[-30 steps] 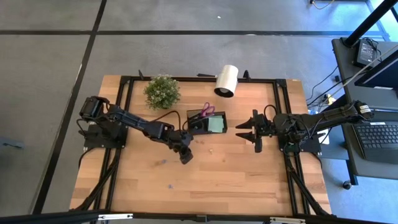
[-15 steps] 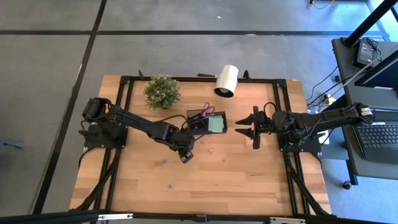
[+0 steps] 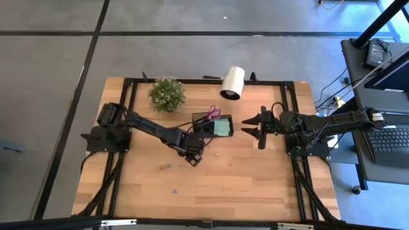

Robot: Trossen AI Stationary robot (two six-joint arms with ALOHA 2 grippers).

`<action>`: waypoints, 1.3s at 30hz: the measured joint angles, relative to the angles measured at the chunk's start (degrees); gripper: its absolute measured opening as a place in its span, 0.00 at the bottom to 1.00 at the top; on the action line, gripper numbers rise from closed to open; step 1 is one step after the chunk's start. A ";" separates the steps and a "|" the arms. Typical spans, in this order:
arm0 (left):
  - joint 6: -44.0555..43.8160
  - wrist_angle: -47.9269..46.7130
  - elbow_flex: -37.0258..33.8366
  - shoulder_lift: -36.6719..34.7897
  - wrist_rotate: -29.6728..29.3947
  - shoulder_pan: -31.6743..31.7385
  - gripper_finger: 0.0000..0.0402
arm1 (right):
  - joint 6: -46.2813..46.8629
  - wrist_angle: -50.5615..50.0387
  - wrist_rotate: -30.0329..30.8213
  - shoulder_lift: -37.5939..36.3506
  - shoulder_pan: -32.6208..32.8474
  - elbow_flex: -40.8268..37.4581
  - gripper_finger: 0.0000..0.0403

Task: Pick and place office supplies into organizer
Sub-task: Put the pink binder clip into the black desk organizer

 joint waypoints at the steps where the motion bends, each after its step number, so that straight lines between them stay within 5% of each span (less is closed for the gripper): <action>1: 0.25 0.65 0.00 0.51 0.62 -0.05 0.45 | 0.00 0.00 0.01 0.00 -0.14 0.00 0.42; 39: 4.85 -5.45 4.44 2.84 1.15 0.49 0.45 | 0.07 -0.07 0.00 0.00 -0.47 0.00 0.42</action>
